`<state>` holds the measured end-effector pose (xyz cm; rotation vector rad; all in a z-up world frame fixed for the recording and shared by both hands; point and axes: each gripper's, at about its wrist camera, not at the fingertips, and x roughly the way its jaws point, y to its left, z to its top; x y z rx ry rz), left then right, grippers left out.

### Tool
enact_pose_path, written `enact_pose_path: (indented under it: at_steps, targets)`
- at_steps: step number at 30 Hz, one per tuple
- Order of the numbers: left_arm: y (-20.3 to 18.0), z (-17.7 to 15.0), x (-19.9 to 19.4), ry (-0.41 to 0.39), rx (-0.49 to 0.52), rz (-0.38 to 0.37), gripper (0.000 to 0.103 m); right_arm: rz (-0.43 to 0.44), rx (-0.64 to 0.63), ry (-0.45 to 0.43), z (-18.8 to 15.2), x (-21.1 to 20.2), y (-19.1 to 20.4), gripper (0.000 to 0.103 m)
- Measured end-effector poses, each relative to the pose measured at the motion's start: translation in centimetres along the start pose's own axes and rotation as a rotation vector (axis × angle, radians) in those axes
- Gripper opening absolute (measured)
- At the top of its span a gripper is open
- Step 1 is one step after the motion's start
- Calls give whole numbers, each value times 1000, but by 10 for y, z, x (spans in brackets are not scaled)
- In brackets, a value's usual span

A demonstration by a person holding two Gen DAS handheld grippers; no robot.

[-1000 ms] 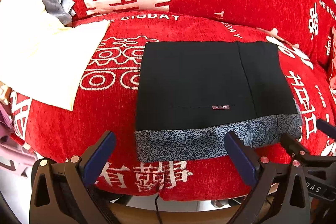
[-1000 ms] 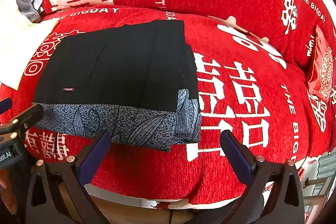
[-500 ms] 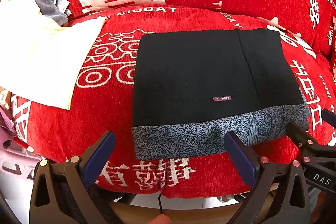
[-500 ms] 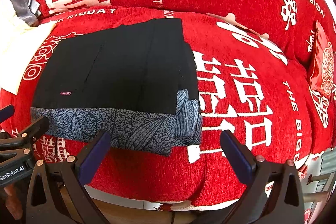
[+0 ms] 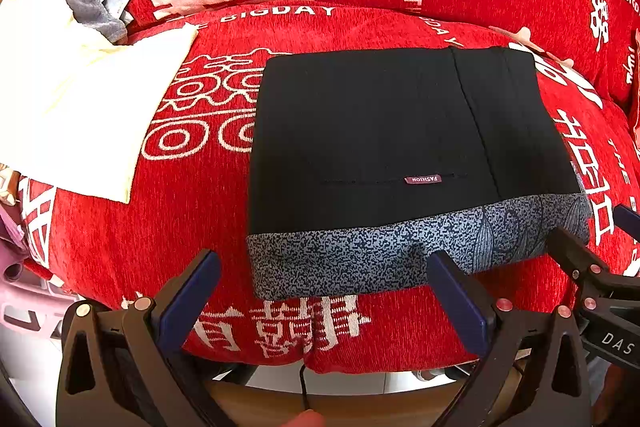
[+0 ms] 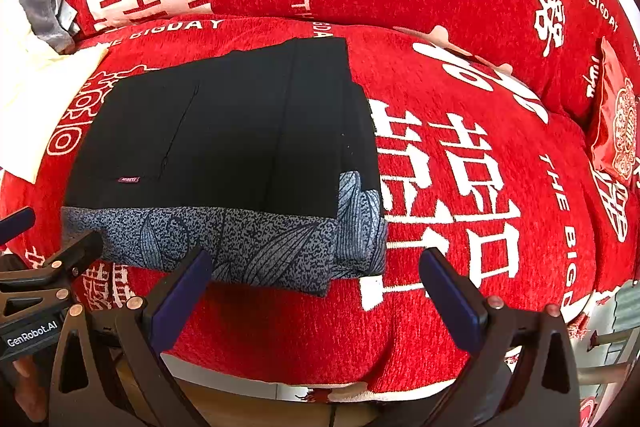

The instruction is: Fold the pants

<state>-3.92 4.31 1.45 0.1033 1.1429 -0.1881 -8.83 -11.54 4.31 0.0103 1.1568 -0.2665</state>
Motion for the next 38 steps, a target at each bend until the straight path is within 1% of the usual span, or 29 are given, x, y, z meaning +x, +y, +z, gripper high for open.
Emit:
enact_pose_path:
  at_steps: [22, 31, 38]
  targets:
    - [-2, 0, -2, 1, 9, 0, 103, 3, 4, -4, 2, -1, 3, 103]
    - [-1, 0, 0, 12, 12, -19, 103, -3, 8, -9, 1, -5, 4, 103]
    - [2, -7, -5, -11, 11, -23, 103, -11, 15, -13, -8, -8, 2, 103]
